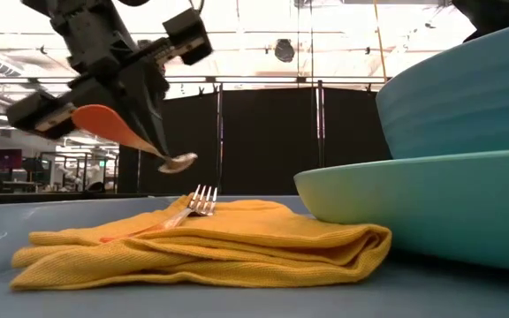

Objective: Set up tray
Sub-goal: Put the orange spoon on top of the yellow table napkin to the right of the orange fork

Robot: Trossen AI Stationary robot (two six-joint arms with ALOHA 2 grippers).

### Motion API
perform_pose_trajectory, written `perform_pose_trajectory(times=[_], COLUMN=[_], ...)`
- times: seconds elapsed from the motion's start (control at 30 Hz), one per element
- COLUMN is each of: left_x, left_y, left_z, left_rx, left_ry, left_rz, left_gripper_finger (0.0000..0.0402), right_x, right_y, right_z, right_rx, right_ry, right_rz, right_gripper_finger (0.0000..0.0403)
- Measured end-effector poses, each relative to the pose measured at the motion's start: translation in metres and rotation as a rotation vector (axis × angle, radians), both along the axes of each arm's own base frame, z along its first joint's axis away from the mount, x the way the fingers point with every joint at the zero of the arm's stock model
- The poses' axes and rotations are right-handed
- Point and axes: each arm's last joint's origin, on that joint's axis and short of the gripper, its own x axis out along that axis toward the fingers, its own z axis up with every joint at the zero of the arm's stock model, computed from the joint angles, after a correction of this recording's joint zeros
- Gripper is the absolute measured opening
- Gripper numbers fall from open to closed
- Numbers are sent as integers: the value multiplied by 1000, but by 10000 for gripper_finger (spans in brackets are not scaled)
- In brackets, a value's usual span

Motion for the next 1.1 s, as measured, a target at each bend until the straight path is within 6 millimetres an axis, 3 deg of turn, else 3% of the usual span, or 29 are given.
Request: perform_pose_trajectory(times=[0.33,0.67,1.1], left_x=[36,71,90], left_y=[-5,-13,-18], left_z=[5,11,0], left_rx=[6,16,-46], left_ry=[48,127,130], left_rz=[-62,-16,91], left_gripper_finger=[11,11,9], right_x=[0,0,0], right_y=[0,0,0], right_z=[0,0,0], right_rx=[-2,-1,-1], right_ry=[3,1,1], right_rz=[0,-1,-1], right_gripper_finger=[43,43,43])
